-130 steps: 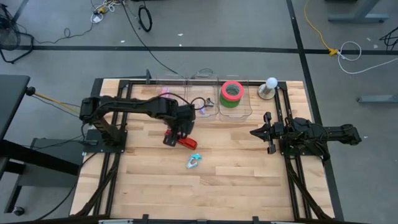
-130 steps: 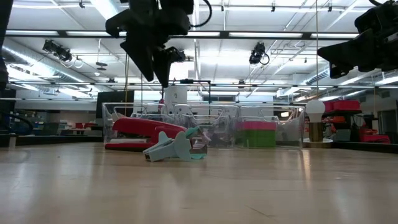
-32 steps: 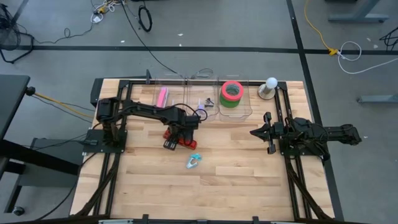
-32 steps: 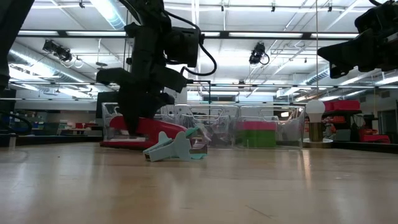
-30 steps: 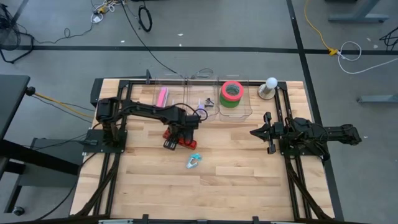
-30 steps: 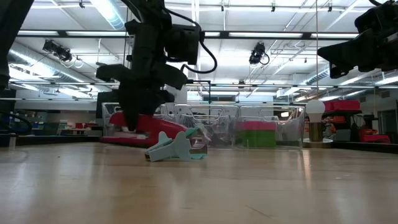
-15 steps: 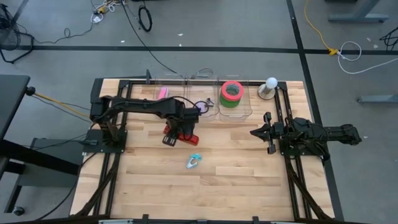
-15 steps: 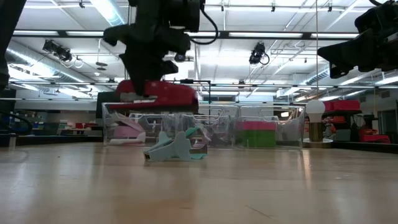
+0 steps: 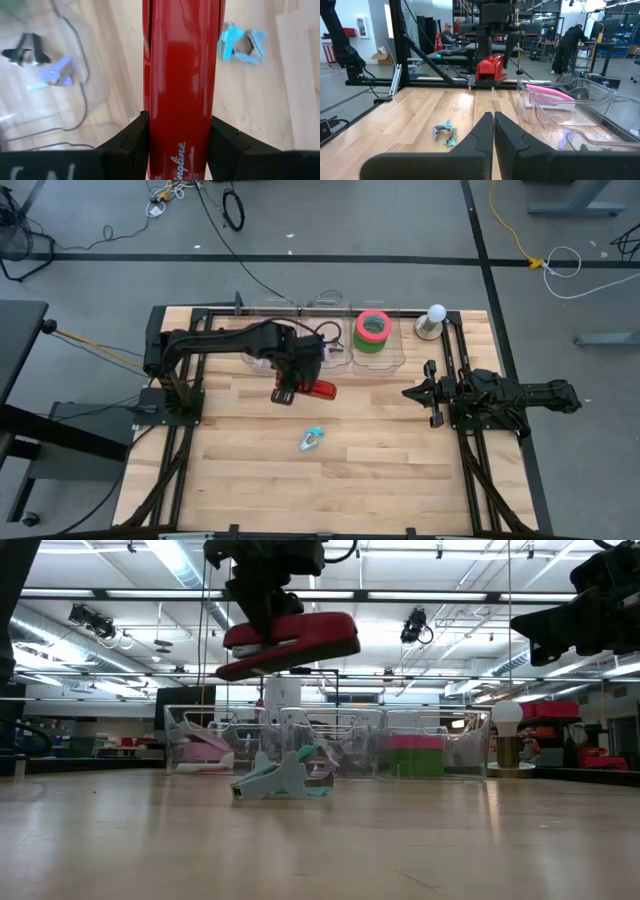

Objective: Pick and place Stapler, Stapler remover, tape
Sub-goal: Put the red stapler into the left transparent bin

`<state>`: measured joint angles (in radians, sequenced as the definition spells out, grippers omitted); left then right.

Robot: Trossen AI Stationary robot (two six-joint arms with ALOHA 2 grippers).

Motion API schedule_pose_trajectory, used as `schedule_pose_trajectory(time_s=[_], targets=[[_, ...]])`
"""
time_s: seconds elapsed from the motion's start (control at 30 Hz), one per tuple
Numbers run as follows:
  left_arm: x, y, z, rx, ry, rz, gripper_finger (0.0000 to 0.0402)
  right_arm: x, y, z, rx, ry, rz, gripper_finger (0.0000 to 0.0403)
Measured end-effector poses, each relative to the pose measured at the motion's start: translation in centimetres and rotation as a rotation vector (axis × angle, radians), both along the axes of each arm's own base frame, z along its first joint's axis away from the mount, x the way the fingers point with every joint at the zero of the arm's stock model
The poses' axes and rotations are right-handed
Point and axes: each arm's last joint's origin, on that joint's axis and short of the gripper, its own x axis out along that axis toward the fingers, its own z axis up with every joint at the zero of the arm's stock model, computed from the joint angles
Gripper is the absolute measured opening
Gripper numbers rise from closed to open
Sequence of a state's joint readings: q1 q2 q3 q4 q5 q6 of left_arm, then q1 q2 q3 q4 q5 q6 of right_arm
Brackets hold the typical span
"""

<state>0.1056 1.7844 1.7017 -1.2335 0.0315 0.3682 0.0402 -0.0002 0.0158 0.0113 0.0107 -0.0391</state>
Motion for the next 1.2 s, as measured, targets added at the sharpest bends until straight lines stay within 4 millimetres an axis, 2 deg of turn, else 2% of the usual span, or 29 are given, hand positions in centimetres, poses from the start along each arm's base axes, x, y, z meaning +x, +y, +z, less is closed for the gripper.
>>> schedule_pose_trajectory(time_s=[0.4, 0.9, 1.2], targets=[[-0.2, 2.1, 0.4, -0.027, -0.011, 0.173, 0.0151, 0.0, 0.0, 0.0, 0.000, 0.000, 0.000, 0.0018], [-2.1, 9.1, 0.4, -0.068, -0.021, 0.554, 0.0153, 0.0, 0.0, 0.0, 0.000, 0.001, 0.000, 0.0018], [-3.5, 12.1, 0.3, -0.110, -0.028, 0.800, 0.0151, 0.0, 0.0, 0.0, 0.000, 0.001, 0.000, 0.0018]])
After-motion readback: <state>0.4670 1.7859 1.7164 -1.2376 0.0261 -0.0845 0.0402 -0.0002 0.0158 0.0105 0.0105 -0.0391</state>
